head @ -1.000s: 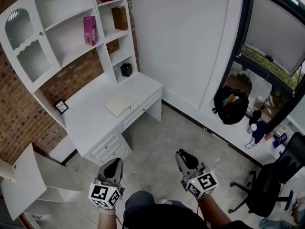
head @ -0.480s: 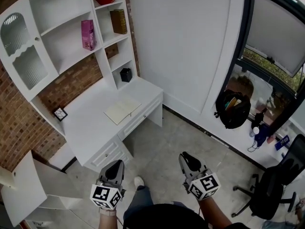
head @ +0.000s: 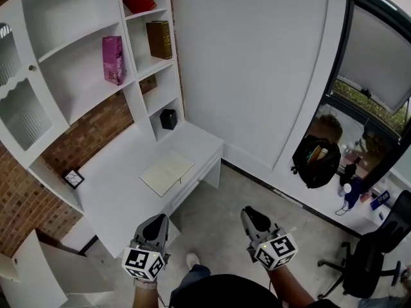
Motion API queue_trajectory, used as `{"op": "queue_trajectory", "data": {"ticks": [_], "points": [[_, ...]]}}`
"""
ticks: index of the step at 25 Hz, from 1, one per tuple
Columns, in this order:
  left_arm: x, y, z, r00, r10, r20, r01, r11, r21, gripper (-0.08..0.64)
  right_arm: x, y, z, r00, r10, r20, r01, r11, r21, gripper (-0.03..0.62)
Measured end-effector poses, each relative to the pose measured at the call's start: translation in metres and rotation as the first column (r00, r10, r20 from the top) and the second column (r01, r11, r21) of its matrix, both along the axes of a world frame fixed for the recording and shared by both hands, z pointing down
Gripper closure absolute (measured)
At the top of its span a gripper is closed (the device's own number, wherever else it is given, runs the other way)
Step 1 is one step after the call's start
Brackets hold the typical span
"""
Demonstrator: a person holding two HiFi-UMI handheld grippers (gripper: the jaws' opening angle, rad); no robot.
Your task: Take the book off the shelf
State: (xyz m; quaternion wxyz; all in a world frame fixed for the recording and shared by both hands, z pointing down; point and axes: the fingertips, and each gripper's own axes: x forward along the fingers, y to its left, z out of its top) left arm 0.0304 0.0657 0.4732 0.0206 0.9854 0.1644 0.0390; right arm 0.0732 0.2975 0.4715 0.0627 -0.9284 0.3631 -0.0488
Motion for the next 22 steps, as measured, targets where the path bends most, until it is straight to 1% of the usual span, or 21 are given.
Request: {"op": "queue_trajectory", "data": {"ticks": [6,11,16,22], "points": [[0.071,-0.06,-0.004,0.999,0.032,0.005,-0.032,0.999,-0.006,0.551,0.065,-0.067,-0.004,1.0,0.01,0.012,-0.01,1.0,0.012,0.54],[0.113,-0.113,-0.007,0.999,0.038,-0.007,-0.038,0.999,-0.013,0.551,0.107,-0.117,-0.009,1.0,0.022,0.002,-0.022,1.0,0.004,0.54],[0.137,-0.153,-0.008,0.999,0.033,-0.011,-0.034,0.999,-0.028,0.551,0.135,-0.155,-0.017,1.0,0.02,-0.006,-0.02,1.0,-0.016,0.54],[0.148,-0.187,-0.012,1.0,-0.01,-0.021,0.009,0.999,-0.04,0.551,0.159,-0.188,-0.026,1.0,-0.003,-0.012,0.003,1.0,-0.02,0.538]]}}
